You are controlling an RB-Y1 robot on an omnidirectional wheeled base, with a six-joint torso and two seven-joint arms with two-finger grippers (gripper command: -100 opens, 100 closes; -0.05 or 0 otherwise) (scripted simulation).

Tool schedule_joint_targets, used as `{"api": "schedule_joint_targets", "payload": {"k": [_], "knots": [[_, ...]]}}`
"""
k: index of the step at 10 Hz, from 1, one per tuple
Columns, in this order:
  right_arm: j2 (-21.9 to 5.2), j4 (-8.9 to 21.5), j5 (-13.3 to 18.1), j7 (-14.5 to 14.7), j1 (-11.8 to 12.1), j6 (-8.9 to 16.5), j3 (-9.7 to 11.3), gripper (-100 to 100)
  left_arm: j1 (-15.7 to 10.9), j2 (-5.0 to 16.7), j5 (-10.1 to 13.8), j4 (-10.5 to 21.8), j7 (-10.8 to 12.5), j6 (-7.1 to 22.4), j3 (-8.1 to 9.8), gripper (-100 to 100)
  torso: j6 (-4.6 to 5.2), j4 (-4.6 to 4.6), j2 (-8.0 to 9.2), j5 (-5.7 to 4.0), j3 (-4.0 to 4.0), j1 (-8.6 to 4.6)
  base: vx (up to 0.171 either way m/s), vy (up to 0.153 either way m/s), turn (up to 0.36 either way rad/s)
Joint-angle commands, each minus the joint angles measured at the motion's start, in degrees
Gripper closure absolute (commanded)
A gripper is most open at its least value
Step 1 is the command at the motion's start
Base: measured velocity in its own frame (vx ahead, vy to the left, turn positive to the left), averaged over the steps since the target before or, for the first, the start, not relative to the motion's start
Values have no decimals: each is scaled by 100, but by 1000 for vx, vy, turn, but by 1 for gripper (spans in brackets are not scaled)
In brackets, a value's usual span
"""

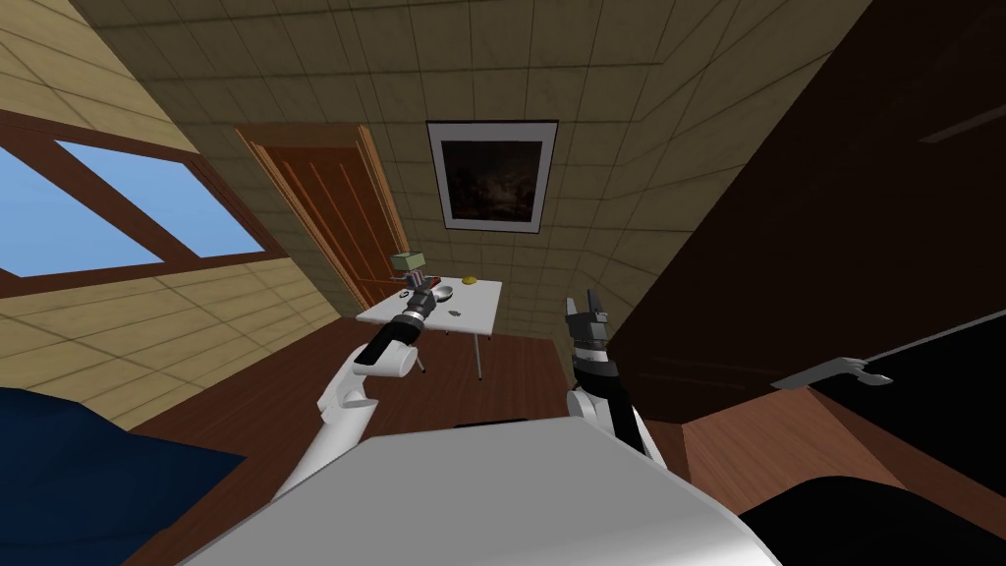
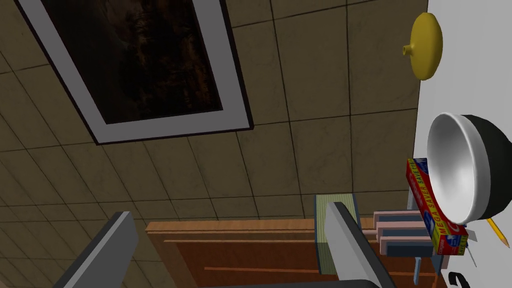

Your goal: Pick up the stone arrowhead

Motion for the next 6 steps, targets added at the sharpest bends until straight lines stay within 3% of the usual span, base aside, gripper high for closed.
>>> {"api": "schedule_joint_targets", "payload": {"k": [1, 2, 4, 5, 6], "knots": [[0, 0, 0, 0, 0, 0, 0, 0, -31, 8, 6, 4, -9, 286, 7, -100, 0, 0, 0, 0, 0, 0, -23, 2, 1], [0, 0, 0, 0, 0, 0, 0, 0, -259, 45, 31, 160, -65, 435, 43, -100, -1, -2, -8, 0, -5, 0, -43, 0, -29], [0, 0, 0, 0, 0, 0, 0, 0, -259, 45, 31, 160, -65, 749, 43, -100, 0, -1, -5, 0, -3, 0, -34, 6, -17], [0, 0, 0, 0, 0, 0, 0, 0, -481, 77, 57, 322, -120, 912, 78, -100, -1, -2, -11, 0, -6, 0, -33, 9, -40], [0, 0, 0, 0, 0, 0, 0, 0, -481, 77, 57, 322, -120, 1086, 78, -100, 1, -2, -10, 0, -6, 2, -34, 8, -27]]}}
